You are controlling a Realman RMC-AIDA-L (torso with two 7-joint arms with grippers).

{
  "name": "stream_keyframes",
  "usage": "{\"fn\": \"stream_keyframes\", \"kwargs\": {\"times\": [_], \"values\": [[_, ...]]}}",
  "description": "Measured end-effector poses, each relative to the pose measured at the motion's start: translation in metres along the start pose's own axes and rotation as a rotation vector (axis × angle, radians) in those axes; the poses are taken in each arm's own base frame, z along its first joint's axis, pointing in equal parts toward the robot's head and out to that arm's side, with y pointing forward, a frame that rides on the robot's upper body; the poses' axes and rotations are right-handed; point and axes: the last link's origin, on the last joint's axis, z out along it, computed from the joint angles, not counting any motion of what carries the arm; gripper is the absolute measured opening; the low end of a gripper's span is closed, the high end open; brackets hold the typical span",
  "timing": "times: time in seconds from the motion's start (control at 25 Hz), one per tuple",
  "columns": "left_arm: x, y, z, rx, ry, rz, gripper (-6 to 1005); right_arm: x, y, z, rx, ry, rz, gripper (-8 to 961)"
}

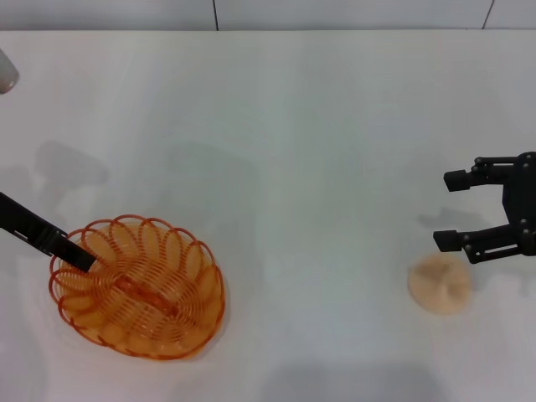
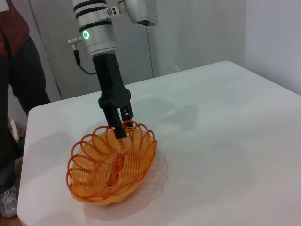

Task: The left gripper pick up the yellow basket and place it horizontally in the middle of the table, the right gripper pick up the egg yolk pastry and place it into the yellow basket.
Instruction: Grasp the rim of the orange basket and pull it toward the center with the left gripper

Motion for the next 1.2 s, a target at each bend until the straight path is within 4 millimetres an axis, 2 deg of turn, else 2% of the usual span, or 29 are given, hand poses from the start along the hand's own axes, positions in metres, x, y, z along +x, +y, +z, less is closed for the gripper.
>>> {"fn": "stream_keyframes", "kwargs": {"times": [0.36, 0.56, 0.96, 1.2], "values": [[0.004, -0.001, -0.003, 0.014, 0.004, 0.007, 353, 0.000, 0.000, -0.001, 0.003, -0.001, 0.000, 856], [0.004, -0.002, -0.004, 0.013, 0.002, 0.011, 129, 0.000, 0.000, 0.000, 0.002, -0.001, -0.001, 856], [0.005, -0.001, -0.005, 0.011, 0.010, 0.020, 88, -0.001, 0.000, 0.000, 0.002, -0.001, -0.002, 856], [0.011, 0.007, -0.009, -0.051, 0.060, 0.019, 70, -0.001, -0.001, 0.000, 0.003, -0.001, -0.001, 856]]}}
